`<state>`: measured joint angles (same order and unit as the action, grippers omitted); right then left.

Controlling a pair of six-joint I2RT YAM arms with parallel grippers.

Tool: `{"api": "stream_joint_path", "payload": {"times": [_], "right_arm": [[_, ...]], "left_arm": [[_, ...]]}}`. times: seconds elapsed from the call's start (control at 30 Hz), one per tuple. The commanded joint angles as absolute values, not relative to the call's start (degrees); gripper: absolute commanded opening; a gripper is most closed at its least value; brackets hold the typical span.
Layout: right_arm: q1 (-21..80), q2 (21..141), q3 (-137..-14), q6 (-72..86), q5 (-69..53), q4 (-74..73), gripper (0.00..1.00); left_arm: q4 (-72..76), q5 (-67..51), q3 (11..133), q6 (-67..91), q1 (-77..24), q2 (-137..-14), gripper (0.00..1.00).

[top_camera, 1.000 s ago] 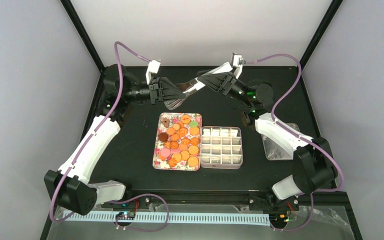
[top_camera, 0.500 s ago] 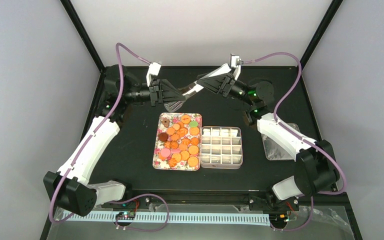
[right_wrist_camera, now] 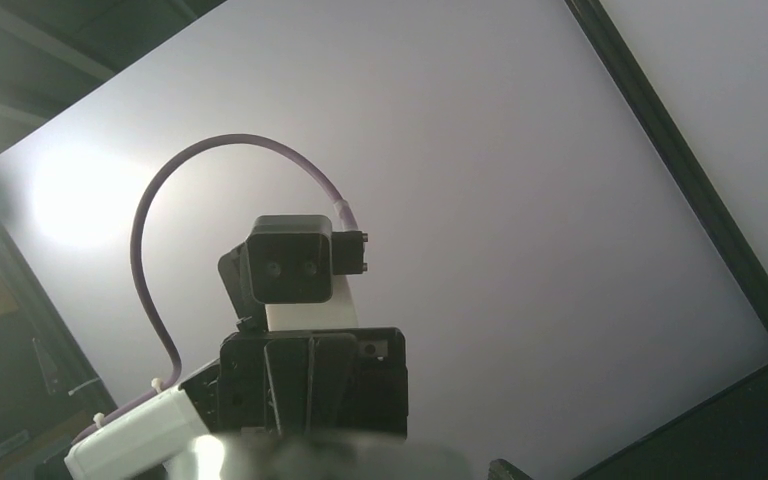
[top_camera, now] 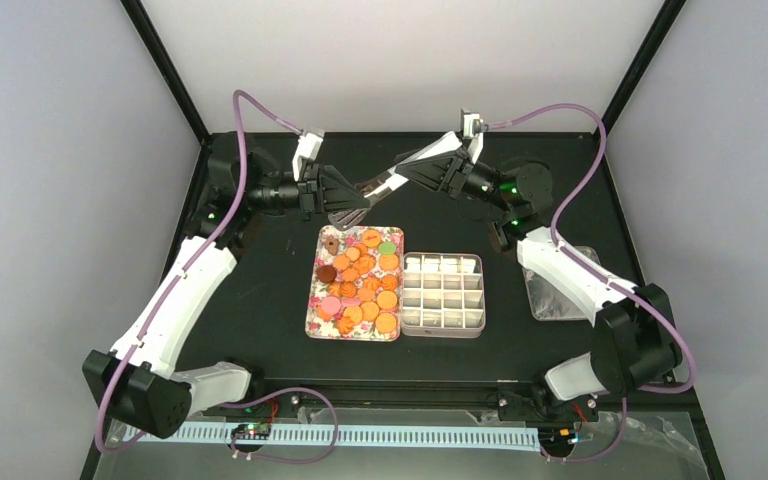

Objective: Pack the cookies

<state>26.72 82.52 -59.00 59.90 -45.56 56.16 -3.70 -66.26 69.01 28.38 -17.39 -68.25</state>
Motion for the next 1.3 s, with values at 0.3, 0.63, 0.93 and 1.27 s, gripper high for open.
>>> {"api": "stream_joint_path", "payload": {"times": [0.3, 0.63, 0.93, 1.27], "right_arm": [[25.2, 80.2, -59.7, 58.1, -47.6, 55.6, 0.58], [25.2, 79.3, -57.9, 56.5, -47.7, 53.6, 0.46], [25.3, 72.7, -56.6, 37.2, -44.2, 30.6, 0.42], [31.4, 75.2, -57.2, 24.6, -38.1, 21.1, 0.38]], "left_arm": [[-5.6, -68.4, 72.0, 24.8, -17.0, -67.3, 0.02], [-7.3, -67.8, 72.3, 22.7, -16.9, -67.7, 0.15], [-33.3, -62.8, 78.1, 1.3, -10.9, -68.6, 0.68], [-52.9, -46.8, 74.7, -24.7, 2.2, -71.7, 0.68]]}}
